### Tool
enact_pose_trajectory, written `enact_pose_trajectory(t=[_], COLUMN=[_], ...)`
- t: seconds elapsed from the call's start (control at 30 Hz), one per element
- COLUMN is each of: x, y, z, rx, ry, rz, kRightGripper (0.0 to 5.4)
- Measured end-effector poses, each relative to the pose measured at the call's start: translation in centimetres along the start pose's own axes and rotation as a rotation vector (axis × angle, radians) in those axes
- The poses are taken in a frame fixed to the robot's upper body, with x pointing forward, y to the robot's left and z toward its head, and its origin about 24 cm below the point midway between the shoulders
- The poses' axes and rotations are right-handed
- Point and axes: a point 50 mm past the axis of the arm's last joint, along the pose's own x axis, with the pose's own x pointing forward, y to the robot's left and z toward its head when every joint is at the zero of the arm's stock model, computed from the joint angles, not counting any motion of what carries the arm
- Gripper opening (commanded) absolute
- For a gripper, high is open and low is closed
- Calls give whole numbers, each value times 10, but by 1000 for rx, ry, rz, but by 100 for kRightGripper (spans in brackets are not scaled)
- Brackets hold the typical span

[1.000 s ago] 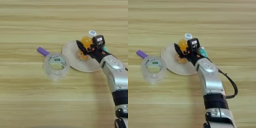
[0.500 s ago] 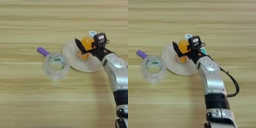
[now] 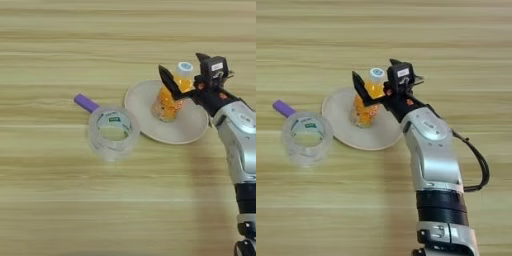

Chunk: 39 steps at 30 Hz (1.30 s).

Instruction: Move the objects on the table

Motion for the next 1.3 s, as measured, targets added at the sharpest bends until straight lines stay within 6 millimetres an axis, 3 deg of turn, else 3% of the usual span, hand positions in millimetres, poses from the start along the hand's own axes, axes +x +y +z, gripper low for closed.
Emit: enact_pose_trajectory(t=[0.2, 0.33, 0.5, 0.63, 0.73, 0.9, 1.3], x=[-6, -21, -36, -55, -66, -88, -106], y=[-15, -47, -67, -87, -90, -89, -75], z=[23, 38, 42, 24, 3, -31, -65], rx=[-33, -74, -86, -74, -58, -37, 1], ry=[-72, -109, -116, -28, 60, 215, 365], rz=[-61, -187, -283, -370, -387, -396, -327], kRightGripper=[537, 537, 537, 537, 537, 537, 537])
